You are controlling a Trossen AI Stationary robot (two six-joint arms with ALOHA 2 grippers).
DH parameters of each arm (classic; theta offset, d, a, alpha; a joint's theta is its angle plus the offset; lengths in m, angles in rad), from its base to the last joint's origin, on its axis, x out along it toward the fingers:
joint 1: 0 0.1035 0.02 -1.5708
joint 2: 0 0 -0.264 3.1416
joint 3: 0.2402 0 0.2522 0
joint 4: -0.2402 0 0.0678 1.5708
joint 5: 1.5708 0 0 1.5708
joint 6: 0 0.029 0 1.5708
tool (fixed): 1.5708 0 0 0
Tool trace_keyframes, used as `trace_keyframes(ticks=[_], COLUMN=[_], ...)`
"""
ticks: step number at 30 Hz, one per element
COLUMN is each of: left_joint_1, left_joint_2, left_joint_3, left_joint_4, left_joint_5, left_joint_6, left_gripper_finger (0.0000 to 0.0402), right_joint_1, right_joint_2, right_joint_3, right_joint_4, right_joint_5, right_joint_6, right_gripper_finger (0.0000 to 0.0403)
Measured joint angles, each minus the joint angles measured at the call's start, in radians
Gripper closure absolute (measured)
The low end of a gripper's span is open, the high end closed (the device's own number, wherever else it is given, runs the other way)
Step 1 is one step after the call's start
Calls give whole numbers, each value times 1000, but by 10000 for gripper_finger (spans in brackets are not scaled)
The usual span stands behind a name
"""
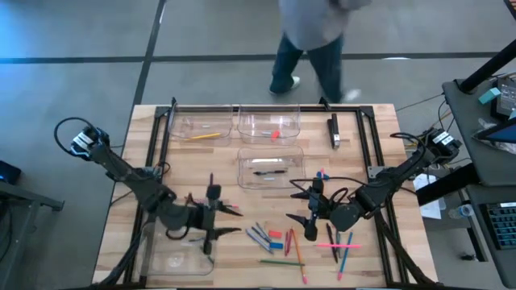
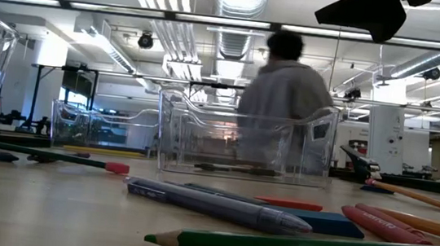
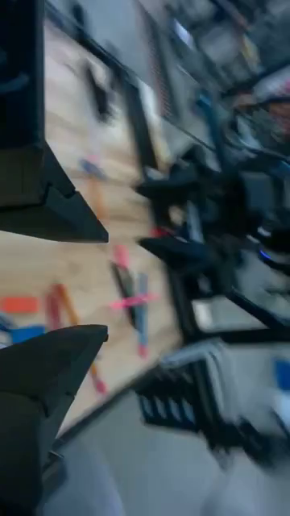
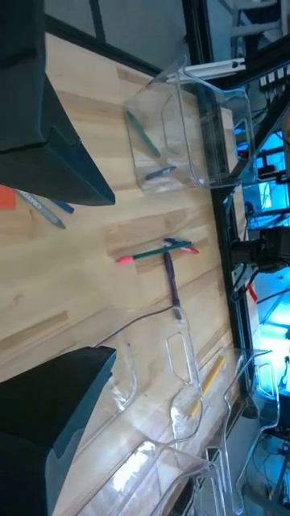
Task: Sort crayons/erasers/pens/pencils in bins
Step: Put the top green pencil into the top left transparent bin
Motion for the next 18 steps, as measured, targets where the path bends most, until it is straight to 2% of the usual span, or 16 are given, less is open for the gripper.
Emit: trace_keyframes(ticks=[3,7,13,16,18], left_joint_1=[62,126,203,236,261], left_joint_2=[-11,-33,-89,-96,-88], left_joint_3=[-103,-203,-235,-227,-227], left_joint_4=[148,138,-163,-305,-334], left_joint_5=[91,98,166,172,202], left_joint_6=[-9,-165,-437,-496,-509], left_gripper_finger=[240,240,240,240,240], right_joint_1=[2,12,12,11,11], right_joint_2=[0,0,0,0,0], right_joint_3=[0,0,-1,2,2], right_joint_4=[-20,-60,-76,-75,-75], right_joint_5=[0,0,2,20,27], right_joint_6=[8,41,41,37,45], right_gripper_finger=[118,122,122,122,122])
